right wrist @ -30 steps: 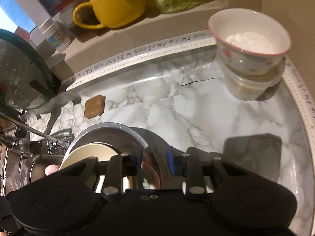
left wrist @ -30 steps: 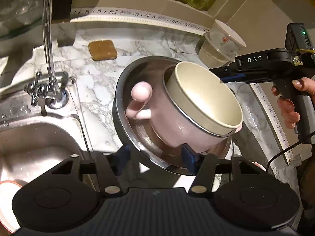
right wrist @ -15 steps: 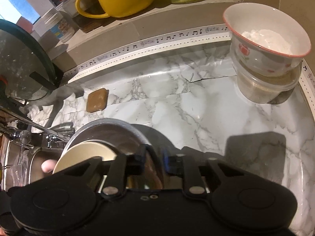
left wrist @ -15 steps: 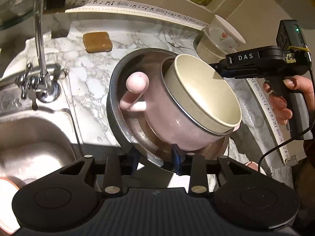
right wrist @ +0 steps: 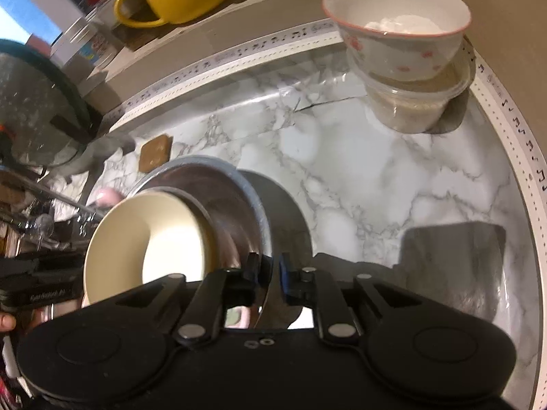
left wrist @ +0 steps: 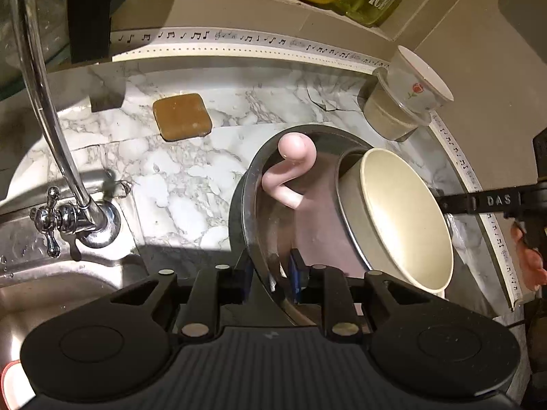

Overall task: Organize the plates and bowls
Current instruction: 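Lift the nested steel bowl stack with both grippers and carry it toward the pink plate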

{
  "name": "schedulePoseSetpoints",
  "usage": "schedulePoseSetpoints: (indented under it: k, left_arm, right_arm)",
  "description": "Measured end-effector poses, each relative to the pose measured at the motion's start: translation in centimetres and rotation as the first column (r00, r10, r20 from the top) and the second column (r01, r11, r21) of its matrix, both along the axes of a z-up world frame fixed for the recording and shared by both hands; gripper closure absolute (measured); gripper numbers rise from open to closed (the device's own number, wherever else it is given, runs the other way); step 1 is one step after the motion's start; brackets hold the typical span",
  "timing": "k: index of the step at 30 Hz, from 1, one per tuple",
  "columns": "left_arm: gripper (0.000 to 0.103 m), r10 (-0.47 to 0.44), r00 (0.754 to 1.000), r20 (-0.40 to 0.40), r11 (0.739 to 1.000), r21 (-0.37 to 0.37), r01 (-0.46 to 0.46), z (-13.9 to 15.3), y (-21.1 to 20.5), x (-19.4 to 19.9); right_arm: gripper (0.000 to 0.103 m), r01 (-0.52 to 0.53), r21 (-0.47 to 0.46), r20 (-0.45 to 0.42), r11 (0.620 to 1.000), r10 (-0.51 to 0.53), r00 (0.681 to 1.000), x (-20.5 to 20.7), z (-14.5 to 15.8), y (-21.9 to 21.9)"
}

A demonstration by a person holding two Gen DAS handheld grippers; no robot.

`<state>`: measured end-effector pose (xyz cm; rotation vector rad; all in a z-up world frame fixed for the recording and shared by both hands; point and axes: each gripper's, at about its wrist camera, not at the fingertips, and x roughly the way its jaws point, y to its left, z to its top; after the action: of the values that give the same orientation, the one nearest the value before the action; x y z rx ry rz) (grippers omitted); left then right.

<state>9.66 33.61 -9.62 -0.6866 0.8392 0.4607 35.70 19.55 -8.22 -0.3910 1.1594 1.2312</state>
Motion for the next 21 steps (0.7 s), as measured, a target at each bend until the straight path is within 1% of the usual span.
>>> schedulePoseSetpoints:
  k: [1,4,5,8,9,10,12,14,18,21]
  left_arm:
    - [0.082,0.001,1.0,-0.002,1.0,-0.004,-0.001,0.0,0.0,-0.1]
    - [0.083,0.0,1.0,-0.022,1.0,-0.026,0.0,-0.1,-0.3,-0.3]
    - [0.083,0.001,1.0,-0.017,1.0,-0.029,-0.002,-0.2,-0.5,-0.5]
    - [0.083,0.01,1.0,-0.019,0.999,-0.05,-0.011,-0.5,-0.6,-0.3]
    - [0.083,0.013,1.0,-0.021,0.998,-0.055,-0.014,-0.7,-0.6,-0.2]
    - [0.083,0.014,1.0,-0.022,0.999,-0.041,-0.015,-0.7,-0.8,-0.2]
    - [0.083,0.006,1.0,-0.026,1.0,-0.023,-0.007,-0.6,-1.0,0.0]
    - [0.086,0.013,1.0,-0.016,1.0,-0.028,-0.013,-0.7,-0.9,-0.1]
    - [0.087,0.014,0.999,-0.034,1.0,0.003,-0.014,-0.6,-1.0,0.2]
    - [0.087,-0.004,0.999,-0.041,1.0,0.004,0.004,-0.5,-1.0,0.5]
  right_arm:
    - [0.081,0.011,0.005,0.011,1.0,-0.011,1.0,0.1,0.0,0.3]
    - [0.08,0.017,0.01,0.015,1.0,-0.017,1.0,0.3,-0.2,1.6]
    - [0.08,0.013,0.007,0.01,1.0,-0.013,1.0,0.4,-0.4,1.9]
    - [0.082,0.002,-0.008,0.016,1.0,-0.002,1.0,0.2,-1.0,2.9]
    - [0.086,0.001,-0.003,0.005,1.0,-0.001,1.0,0.3,-1.1,2.9]
    - [0.089,0.003,0.002,-0.007,1.0,-0.003,1.0,0.4,-1.2,2.9]
    - [0.09,-0.001,0.007,-0.002,1.0,0.001,1.0,0.3,-1.2,2.7]
    - [0.09,-0.009,0.007,0.017,1.0,0.009,1.0,0.1,-1.1,2.4]
    - [0.091,-0.006,0.014,0.067,1.0,0.005,0.998,-0.9,-0.8,1.8]
    - [0.091,0.008,0.014,0.1,1.0,-0.009,0.995,-1.4,-0.1,1.3]
